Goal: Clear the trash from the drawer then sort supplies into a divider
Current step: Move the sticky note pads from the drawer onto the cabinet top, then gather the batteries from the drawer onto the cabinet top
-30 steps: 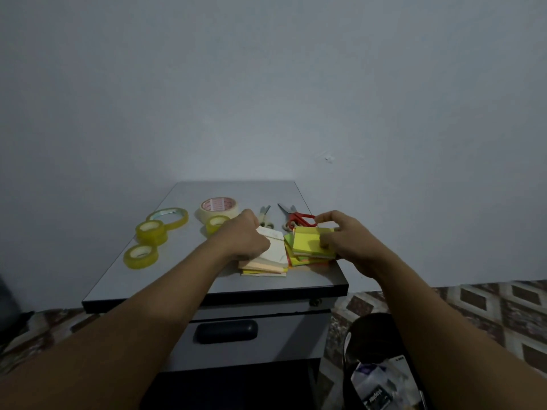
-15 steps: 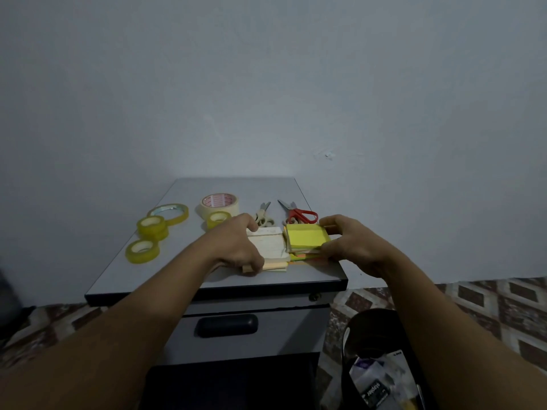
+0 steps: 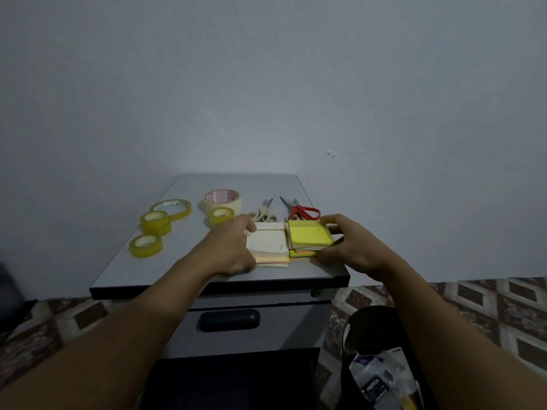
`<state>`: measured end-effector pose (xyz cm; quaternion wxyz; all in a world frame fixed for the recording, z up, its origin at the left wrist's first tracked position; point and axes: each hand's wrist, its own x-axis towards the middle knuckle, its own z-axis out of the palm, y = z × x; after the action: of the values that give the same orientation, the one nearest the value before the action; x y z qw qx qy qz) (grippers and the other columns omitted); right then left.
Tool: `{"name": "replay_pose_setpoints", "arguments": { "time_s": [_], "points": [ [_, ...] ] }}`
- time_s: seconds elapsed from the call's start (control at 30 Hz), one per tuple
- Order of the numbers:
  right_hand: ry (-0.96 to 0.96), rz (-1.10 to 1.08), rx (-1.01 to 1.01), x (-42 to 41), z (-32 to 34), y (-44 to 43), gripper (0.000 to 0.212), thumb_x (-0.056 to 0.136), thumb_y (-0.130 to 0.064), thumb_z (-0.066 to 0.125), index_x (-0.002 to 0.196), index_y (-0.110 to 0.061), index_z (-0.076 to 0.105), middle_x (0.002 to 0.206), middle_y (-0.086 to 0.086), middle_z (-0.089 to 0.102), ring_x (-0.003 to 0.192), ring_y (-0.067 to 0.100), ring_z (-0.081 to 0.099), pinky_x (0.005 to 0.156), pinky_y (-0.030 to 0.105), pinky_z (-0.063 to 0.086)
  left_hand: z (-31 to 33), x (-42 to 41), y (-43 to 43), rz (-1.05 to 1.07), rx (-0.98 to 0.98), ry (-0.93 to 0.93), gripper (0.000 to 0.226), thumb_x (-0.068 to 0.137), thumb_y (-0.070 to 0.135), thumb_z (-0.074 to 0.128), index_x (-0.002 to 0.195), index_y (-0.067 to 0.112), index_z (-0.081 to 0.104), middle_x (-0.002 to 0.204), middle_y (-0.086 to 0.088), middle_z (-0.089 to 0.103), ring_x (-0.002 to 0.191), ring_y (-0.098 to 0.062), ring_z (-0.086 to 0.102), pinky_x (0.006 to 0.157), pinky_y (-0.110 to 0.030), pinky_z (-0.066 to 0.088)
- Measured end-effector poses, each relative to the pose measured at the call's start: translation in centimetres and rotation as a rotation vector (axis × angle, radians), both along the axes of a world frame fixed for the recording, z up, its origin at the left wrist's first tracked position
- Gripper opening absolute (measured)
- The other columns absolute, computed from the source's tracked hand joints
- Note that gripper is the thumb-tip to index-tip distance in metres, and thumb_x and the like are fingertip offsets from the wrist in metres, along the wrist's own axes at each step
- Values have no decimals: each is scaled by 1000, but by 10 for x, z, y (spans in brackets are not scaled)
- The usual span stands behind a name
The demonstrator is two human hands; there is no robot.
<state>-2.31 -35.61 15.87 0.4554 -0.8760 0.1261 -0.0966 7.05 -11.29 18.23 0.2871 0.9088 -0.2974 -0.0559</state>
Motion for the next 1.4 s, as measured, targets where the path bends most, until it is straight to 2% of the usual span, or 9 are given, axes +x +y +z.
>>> {"name": "replay_pose_setpoints", "arguments": {
  "time_s": [0.07, 0.2, 0.43, 0.6, 0.73, 0.87, 1.17, 1.3, 1.4],
  "points": [
    [-28, -14, -48, -2, -2, 2, 76, 74, -13, 84, 138, -23, 45, 129, 3, 55, 103, 23, 63, 77, 32, 57, -2, -1, 1, 5, -13, -17, 66, 70, 10, 77, 128, 25, 49, 112, 2, 55, 100, -16, 58, 85, -34, 55],
    [-52, -49, -109, -6, -3, 4, 65, 77, -16, 82, 132, -25, 47, 123, -1, 59, 97, 19, 66, 80, 40, 59, -6, -3, 4, 36, -56, -62, 58, 72, 12, 76, 123, 24, 52, 105, 7, 55, 97, -15, 60, 87, -38, 56],
    [-79, -142, -176, -18, -4, 15, 82, 78, -29, 82, 146, -21, 36, 134, 1, 53, 103, 20, 62, 84, 40, 57, -10, -8, 11, 24, -83, -66, 62, 72, 27, 79, 128, 27, 51, 117, 3, 59, 99, -15, 61, 87, -38, 56],
    [-247, -235, -154, -44, -6, 31, 63, 84, -25, 75, 139, -22, 46, 131, -2, 55, 105, 17, 56, 82, 35, 51, -9, -16, 38, -18, -184, -45, 50, 80, 35, 76, 124, 34, 52, 125, 9, 57, 104, -10, 59, 88, -31, 52],
    [-350, -238, -103, -63, -4, 57, 41, 87, -20, 70, 125, -23, 56, 114, -5, 64, 95, 14, 62, 77, 32, 55, -8, -32, 73, -17, -301, 11, 33, 82, 37, 74, 111, 36, 59, 109, 14, 64, 89, -4, 65, 83, -30, 56],
    [-344, -190, -63, -77, -12, 90, 21, 90, -14, 66, 110, -20, 64, 96, -6, 69, 79, 9, 65, 65, 22, 52, -19, -55, 113, -16, -370, 117, 24, 87, 28, 72, 109, 30, 62, 91, 6, 72, 84, -14, 70, 82, -36, 58],
    [-106, 13, 4, -92, -94, 164, 12, 92, -16, 64, 103, -21, 64, 87, -3, 67, 78, 11, 64, 70, 25, 51, -112, -96, 169, 103, -271, 319, 14, 92, 24, 68, 105, 26, 63, 78, -2, 71, 79, -19, 70, 76, -35, 55],
    [128, 66, -2, -92, -156, 174, 24, 85, -10, 67, 106, -21, 61, 93, -3, 66, 88, 15, 64, 77, 22, 48, -176, -105, 173, 72, 10, 392, 36, 92, 31, 67, 126, 26, 55, 104, 8, 66, 86, -7, 64, 67, -15, 48],
    [325, 88, -32, -99, -205, 178, 35, 81, -11, 69, 113, -21, 60, 102, 0, 67, 94, 17, 64, 80, 22, 48, -220, -111, 176, -16, 141, 538, 71, 83, 36, 77, 142, 39, 37, 126, 6, 48, 112, -10, 53, 86, -18, 45]
  ]
}}
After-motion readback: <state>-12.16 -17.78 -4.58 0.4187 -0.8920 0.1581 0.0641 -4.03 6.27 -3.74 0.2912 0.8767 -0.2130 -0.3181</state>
